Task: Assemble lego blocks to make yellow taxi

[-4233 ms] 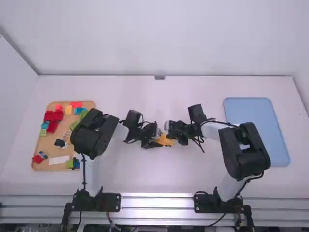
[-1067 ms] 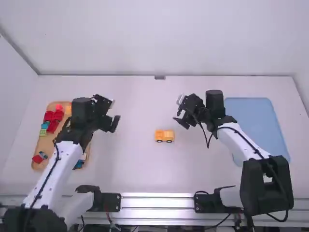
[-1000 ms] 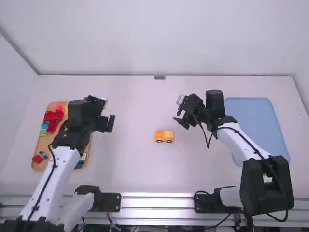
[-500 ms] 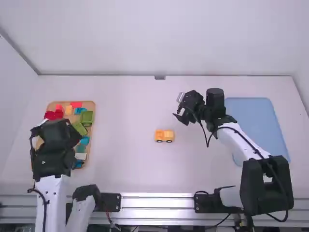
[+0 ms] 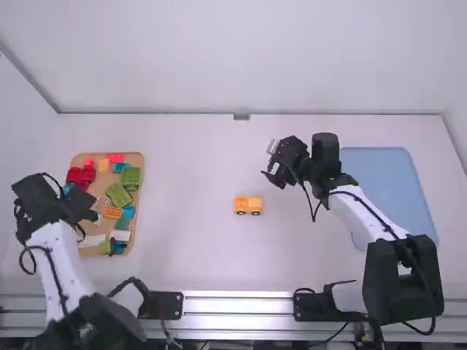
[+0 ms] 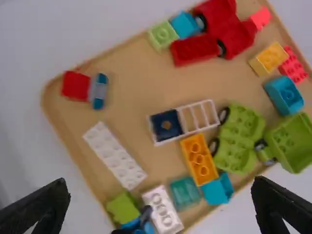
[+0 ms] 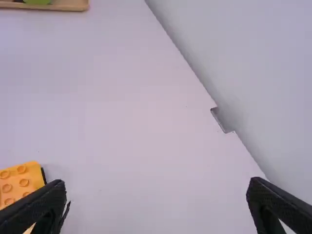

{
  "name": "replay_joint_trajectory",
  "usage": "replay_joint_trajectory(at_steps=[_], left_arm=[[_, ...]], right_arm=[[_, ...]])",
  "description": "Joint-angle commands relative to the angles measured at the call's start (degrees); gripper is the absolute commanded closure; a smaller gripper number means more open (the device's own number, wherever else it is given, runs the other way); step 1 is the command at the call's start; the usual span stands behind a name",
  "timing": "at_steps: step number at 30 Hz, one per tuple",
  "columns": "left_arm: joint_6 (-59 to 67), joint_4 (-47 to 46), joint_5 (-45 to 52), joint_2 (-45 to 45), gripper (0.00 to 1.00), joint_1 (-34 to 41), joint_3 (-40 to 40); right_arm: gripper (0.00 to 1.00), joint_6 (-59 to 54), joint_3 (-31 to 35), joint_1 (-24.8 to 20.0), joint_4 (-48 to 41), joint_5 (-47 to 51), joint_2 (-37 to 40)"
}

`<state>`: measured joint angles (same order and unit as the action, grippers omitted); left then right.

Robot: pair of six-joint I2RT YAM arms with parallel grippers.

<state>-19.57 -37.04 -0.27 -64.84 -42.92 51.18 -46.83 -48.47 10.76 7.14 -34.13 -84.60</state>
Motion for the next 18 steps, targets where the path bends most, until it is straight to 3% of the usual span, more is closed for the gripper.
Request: replay_joint_trajectory(at_steps=[1, 5, 8, 9, 12, 18], left_arm=[[3.45, 0.04, 8.52, -6.34, 0.01, 1.88, 4.98], [5.16, -0.94, 8.22, -17.07, 0.01, 5.51, 12.35], [7.50, -5.22, 7.39, -28.13, 0.01, 8.09, 22.64], [7.50, -5.22, 7.39, -28.13, 0.01, 8.09, 22.64], [7.48, -11.63, 1.40, -38.86, 0.01, 10.73, 35.45], [12.46, -16.76, -3.15, -48.46, 0.01, 11.28, 50.88]], right_arm=[[0.02, 0.37, -0.22, 0.20, 0.13, -0.48, -0.48], [0.02, 0.37, -0.22, 1.22, -0.04, -0.42, -0.48], [0.02, 0.35, -0.22, 2.51, -0.02, 0.44, -0.48], [0.02, 0.35, -0.22, 2.51, -0.02, 0.44, -0.48], [0.02, 0.35, -0.22, 4.11, 0.07, 3.78, -0.48], [0.02, 0.35, -0.22, 5.81, 0.17, 7.76, -0.48]])
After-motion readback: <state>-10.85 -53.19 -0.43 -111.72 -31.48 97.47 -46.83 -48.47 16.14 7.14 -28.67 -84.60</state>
